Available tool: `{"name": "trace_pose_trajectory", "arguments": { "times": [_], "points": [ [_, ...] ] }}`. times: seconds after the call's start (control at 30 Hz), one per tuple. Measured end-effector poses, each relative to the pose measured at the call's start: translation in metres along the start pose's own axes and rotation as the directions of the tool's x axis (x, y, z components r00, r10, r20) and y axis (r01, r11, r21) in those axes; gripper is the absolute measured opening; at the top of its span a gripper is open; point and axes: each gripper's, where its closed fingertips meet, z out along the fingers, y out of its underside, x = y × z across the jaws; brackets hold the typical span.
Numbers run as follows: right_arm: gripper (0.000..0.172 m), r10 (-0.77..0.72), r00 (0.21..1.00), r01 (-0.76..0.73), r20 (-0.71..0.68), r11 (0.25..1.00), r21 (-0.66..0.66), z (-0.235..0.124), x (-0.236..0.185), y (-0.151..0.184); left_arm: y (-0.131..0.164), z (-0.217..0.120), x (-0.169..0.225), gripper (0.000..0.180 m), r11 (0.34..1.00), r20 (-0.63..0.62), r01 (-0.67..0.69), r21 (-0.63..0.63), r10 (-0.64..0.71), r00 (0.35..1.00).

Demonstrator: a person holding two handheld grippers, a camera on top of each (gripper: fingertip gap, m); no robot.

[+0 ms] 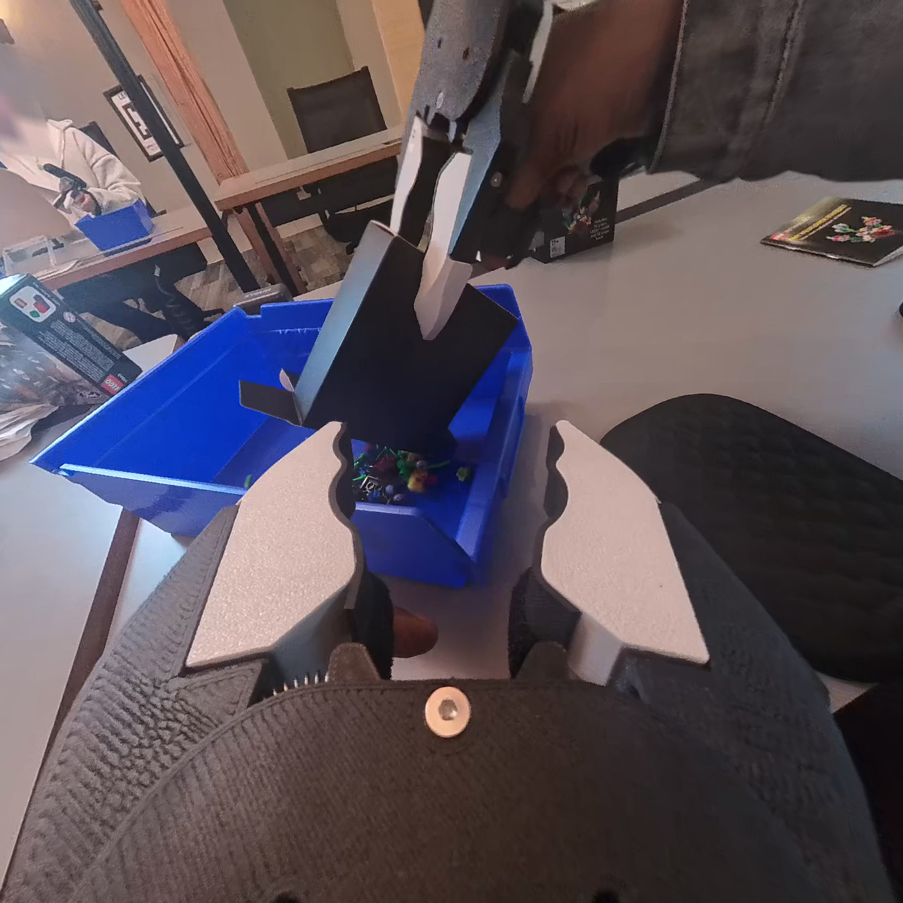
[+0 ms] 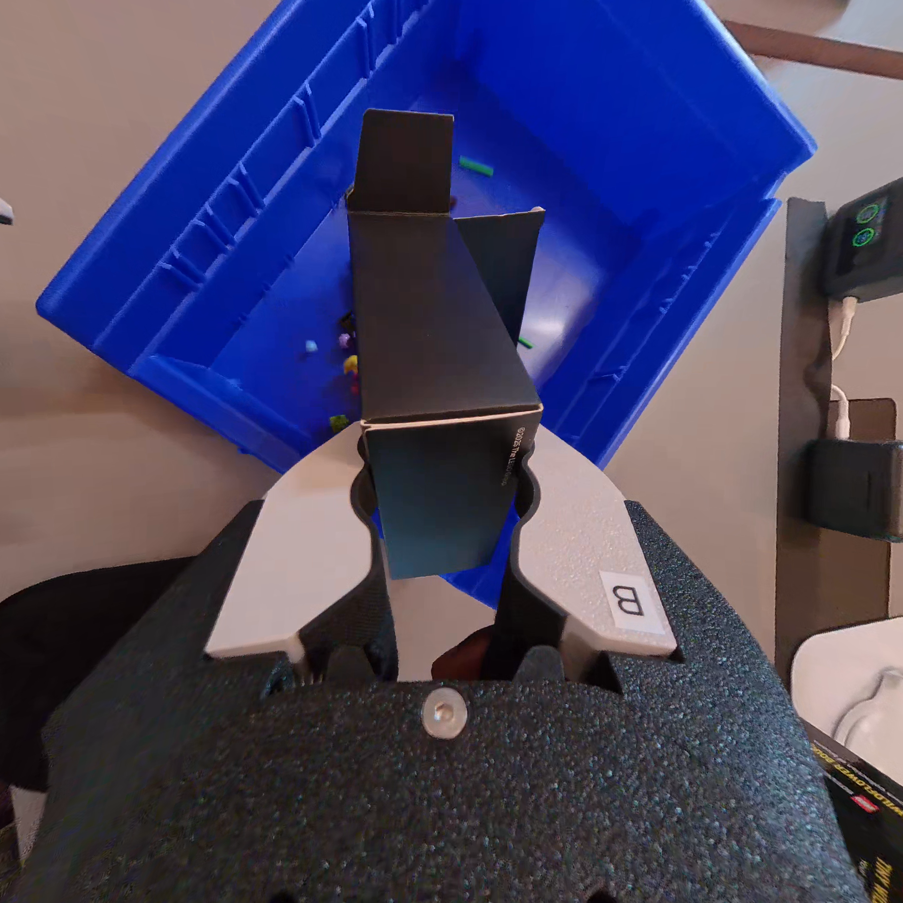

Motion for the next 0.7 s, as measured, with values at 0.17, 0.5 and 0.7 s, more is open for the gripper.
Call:
{"name": "trace_pose_trajectory", "arguments": {
  "times": [0.17, 0.5, 0.7],
  "points": [
    [0.056, -0.034, 0.999, 0.038, 0.039, 0.991, -0.126, 0.001, 0.002, -0.003, 0.0, 0.0, 0.001, 0.077, 1.0, -0.007, -0.001, 0.002, 0.001, 1.0],
    [0.056, -0.093, 0.991, 0.118, 0.098, 0.948, -0.296, -0.014, 0.01, -0.024, 0.004, 0.001, 0.003, 0.077, 1.0, -0.02, -0.001, -0.004, 0.001, 1.0],
    [0.056, -0.159, 0.983, 0.185, 0.096, 0.869, -0.46, -0.023, 0.019, -0.026, 0.004, 0.003, 0.005, 0.077, 1.0, -0.031, -0.007, -0.004, 0.007, 1.0]
  ]
}}
